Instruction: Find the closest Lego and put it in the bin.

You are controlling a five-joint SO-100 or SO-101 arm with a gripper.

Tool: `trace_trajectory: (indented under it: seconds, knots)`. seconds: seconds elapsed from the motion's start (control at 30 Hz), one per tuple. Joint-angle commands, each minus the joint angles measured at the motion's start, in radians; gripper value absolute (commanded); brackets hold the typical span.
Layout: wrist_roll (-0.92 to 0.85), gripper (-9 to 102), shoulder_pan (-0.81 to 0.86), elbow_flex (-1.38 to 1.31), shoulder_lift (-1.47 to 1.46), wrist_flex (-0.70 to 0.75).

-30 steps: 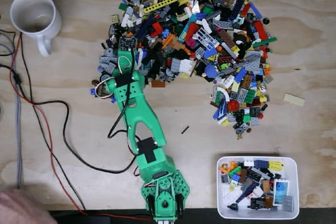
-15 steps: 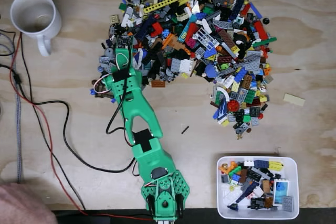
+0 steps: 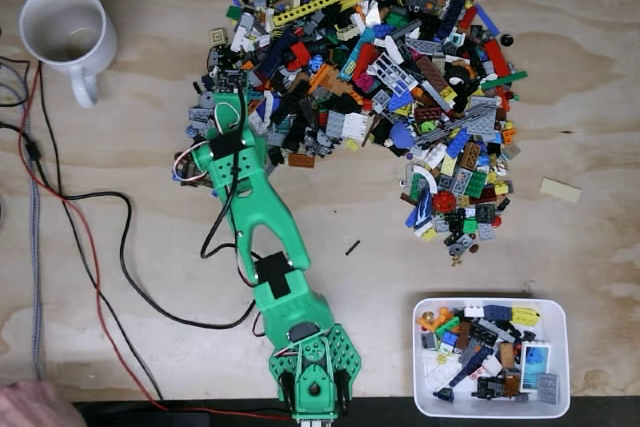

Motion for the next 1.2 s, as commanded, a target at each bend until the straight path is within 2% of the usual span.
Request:
trace_trajectory:
  seconds: [0.0, 0.13, 0.37, 0.43, 0.57, 0.67, 0.73, 0.83, 0.9, 1.07, 1.17]
  knots:
    - [-0.005, 0, 0.078, -0.127, 0.265, 0.101]
    - [-0.048, 0, 0.183, -0.202, 0.393, 0.250]
    - [-0.120, 0, 0.434, -0.201, 0.534, 0.377]
    - [-0.103, 7, 0.448, -0.112, 0.575, 0.393]
    - [0.023, 20, 0.344, 0.210, 0.663, 0.299]
    - [0.164, 22, 0.229, 0.399, 0.594, 0.193]
    - [0.245, 22, 0.172, 0.428, 0.494, 0.137]
    - [0.305, 25, 0.152, 0.428, 0.417, 0.044]
    - [0.391, 29, 0.173, 0.336, 0.314, 0.023]
    - [0.744, 26, 0.235, 0.110, 0.158, 0.089]
    - [0.956, 27, 0.291, 0.018, 0.130, 0.192]
